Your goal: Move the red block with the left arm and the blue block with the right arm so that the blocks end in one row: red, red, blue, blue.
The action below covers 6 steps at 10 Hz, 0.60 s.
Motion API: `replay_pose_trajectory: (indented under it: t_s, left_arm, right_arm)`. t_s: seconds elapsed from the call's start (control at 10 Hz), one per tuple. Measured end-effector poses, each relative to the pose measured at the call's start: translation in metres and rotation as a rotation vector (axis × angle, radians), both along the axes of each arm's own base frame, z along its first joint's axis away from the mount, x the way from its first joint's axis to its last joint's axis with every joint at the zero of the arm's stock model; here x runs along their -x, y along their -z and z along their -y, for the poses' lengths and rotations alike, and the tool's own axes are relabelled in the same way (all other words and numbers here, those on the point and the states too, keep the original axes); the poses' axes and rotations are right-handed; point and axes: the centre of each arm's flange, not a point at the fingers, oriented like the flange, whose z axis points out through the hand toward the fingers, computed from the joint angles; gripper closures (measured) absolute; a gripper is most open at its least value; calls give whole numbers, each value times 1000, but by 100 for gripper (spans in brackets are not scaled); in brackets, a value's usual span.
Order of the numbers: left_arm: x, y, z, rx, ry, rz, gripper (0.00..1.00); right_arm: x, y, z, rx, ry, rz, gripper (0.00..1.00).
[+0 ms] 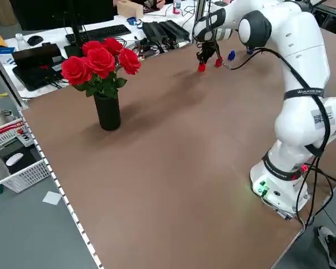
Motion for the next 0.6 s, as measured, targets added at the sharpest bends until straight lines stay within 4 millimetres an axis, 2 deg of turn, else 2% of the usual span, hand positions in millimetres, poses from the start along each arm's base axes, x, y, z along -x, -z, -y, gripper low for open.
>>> replay_pose_trajectory:
  t_s: [0.6]
  left_arm:
    - [0,0,4,2,-11,2,70]
  right_arm:
    - [-5,0,-25,6,-8,-15,70]
